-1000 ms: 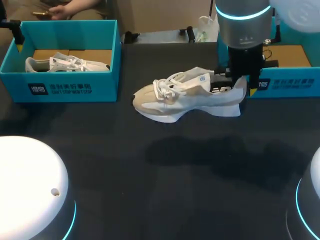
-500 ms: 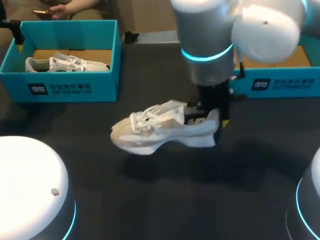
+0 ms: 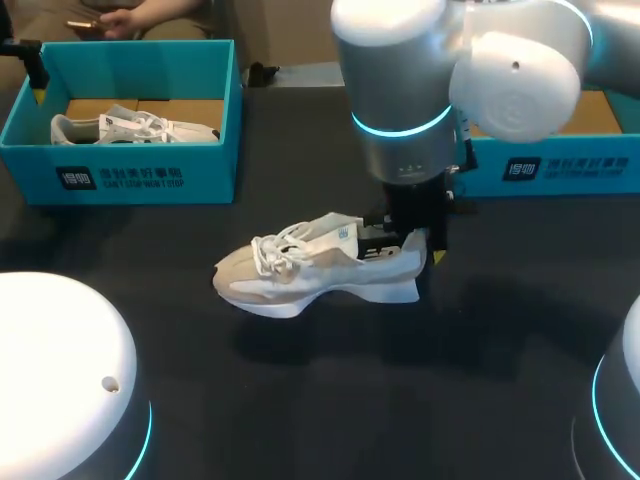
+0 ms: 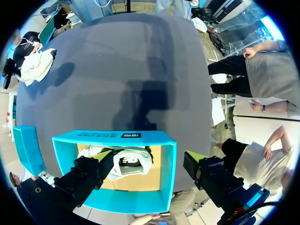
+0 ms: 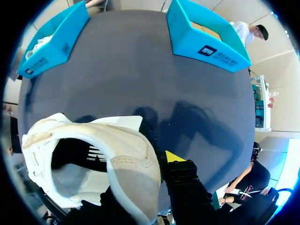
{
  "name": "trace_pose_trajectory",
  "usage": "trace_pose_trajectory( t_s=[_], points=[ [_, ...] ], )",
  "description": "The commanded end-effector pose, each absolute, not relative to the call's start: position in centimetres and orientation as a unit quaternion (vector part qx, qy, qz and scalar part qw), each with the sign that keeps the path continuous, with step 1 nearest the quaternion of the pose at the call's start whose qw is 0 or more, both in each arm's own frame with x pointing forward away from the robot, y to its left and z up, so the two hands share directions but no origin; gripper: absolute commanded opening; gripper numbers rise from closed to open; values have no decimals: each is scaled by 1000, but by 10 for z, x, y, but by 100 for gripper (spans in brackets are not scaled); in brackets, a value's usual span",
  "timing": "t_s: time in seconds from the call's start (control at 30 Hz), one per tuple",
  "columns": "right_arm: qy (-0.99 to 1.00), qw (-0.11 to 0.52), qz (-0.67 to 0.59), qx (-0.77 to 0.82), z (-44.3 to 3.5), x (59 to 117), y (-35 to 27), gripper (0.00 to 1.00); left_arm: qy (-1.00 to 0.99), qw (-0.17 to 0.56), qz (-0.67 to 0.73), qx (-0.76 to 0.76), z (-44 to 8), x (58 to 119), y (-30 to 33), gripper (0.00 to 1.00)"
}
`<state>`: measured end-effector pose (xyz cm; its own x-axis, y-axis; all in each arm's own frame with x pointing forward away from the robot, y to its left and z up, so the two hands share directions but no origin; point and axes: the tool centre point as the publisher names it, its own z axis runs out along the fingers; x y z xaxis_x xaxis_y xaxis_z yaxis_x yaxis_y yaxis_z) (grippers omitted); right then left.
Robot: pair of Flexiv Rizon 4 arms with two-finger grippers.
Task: Take the shoe out of the shoebox, open the shoe tongue, remove and reinsert the insole, then place the shoe into the shoebox
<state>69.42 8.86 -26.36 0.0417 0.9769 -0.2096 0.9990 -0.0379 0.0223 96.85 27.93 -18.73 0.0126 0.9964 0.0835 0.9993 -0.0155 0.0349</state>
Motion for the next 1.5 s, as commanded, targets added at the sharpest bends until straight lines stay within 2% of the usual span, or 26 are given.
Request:
trace_pose_trajectory(
  t_s=[0.03,0.57,1.5],
  points=[
    [695,73,-65,712,-281,691,91,0,-701,17,-43,-711,-187,967,280,100],
    [705,56,-48,705,-330,679,101,0,-701,17,-43,-711,-187,967,280,100],
    [709,47,-49,702,-377,681,121,0,-701,17,-43,-711,-187,967,280,100]
  ],
)
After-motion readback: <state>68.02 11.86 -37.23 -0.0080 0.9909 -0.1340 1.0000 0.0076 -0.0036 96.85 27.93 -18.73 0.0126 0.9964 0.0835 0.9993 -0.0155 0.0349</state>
